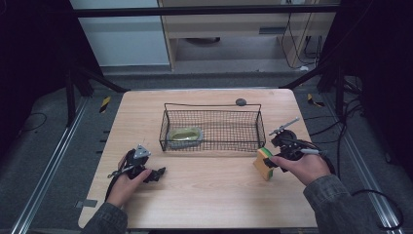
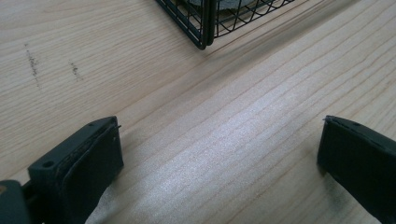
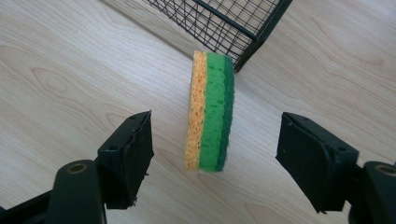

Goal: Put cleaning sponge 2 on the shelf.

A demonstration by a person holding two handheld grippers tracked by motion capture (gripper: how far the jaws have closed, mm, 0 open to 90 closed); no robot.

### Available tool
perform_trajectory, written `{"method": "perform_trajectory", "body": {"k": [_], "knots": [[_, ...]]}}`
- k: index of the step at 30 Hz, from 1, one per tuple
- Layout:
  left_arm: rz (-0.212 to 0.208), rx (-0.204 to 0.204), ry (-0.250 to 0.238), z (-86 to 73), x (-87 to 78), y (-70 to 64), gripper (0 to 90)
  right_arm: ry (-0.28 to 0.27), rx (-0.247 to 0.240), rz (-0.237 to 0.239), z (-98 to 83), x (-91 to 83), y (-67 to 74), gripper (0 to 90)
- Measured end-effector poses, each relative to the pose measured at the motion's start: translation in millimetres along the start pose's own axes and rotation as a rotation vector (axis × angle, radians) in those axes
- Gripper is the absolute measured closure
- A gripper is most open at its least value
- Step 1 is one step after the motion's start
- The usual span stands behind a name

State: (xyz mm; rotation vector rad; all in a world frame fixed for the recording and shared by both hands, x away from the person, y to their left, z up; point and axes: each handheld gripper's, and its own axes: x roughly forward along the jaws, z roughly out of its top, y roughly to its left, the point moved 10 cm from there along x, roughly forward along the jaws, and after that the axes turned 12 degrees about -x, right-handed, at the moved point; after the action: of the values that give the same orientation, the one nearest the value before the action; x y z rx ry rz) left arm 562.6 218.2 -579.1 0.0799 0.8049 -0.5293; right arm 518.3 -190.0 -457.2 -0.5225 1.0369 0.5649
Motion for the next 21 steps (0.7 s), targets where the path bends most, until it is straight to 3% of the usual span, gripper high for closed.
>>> {"method": "perform_trajectory", "body": {"k": [10,21], "knots": [[0.0,0.007,0.0,0.6,0.3,0.6,0.0,0.057,-0.004,0.035,5.2,24.3,-1.2,25.4],[-0.001,0.001,0.0,1.6,1.4,0.8,0.0,0.102,0.011,0.062,2.4,45.5,-3.1,31.0]]}}
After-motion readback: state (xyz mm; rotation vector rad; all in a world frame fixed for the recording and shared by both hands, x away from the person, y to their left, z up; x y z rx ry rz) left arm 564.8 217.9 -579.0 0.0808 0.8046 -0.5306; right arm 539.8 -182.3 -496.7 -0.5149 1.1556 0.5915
